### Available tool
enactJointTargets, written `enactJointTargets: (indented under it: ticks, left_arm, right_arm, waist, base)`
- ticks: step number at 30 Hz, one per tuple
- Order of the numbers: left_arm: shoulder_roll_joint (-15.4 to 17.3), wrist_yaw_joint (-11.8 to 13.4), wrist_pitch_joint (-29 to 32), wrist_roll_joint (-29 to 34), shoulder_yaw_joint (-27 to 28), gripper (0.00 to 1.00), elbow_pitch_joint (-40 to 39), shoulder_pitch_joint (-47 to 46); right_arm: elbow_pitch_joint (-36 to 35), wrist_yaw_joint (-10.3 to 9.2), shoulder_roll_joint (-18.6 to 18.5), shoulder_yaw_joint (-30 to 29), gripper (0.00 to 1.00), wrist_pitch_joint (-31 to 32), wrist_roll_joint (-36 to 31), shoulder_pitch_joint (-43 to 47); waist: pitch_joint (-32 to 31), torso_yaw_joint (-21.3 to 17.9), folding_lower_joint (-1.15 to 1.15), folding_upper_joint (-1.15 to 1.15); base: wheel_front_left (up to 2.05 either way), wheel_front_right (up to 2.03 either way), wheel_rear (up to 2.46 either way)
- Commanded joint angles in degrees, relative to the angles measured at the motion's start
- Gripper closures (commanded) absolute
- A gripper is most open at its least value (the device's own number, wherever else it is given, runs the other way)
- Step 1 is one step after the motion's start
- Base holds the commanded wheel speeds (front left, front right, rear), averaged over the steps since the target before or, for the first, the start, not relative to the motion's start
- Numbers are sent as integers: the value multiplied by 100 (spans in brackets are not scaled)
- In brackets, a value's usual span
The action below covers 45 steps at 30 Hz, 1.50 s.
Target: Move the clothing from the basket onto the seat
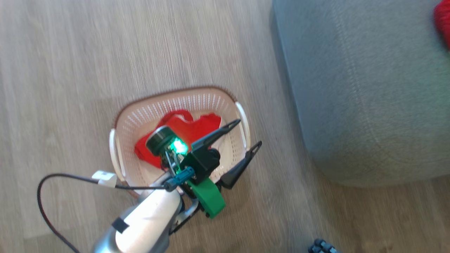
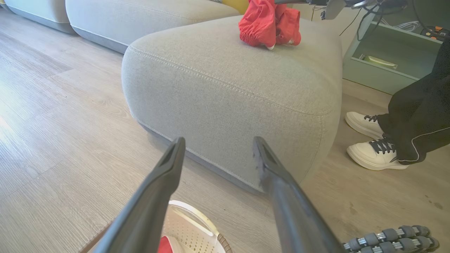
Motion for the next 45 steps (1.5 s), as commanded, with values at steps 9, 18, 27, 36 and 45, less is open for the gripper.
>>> enactJointTargets:
  ticks: [9,18,27,36,45]
  left_arm:
    - [-238,-8,-29,-92,737,0,-162,552]
    - [-420,-7,-29,-23,1516,0,-188,1119]
    - [-632,108,-29,-75,2699,0,-345,1783]
    - [-671,508,-29,64,3452,0,-387,2018]
    - [-673,1026,-29,-41,3643,0,-512,2335]
  right_arm:
    - [-1277,-2,-124,1077,0,-194,989,984]
    - [-2937,-2,-258,1880,0,-357,2469,2156]
    - [-4534,-2,-352,2214,0,-386,2792,3332]
    - [-5776,-2,194,1835,0,-388,1708,4587]
    - [-6298,-2,1013,1693,0,-388,930,5608]
  waist:
    - [-1151,61,0,0]
    - [-1901,309,0,0]
    - [-2377,745,0,0]
    - [-2567,1183,0,0]
    - [-2662,1324,0,0]
  base:
    - [0,0,0]
    - [0,0,0]
    - [0,0,0]
    - [0,0,0]
    - [0,0,0]
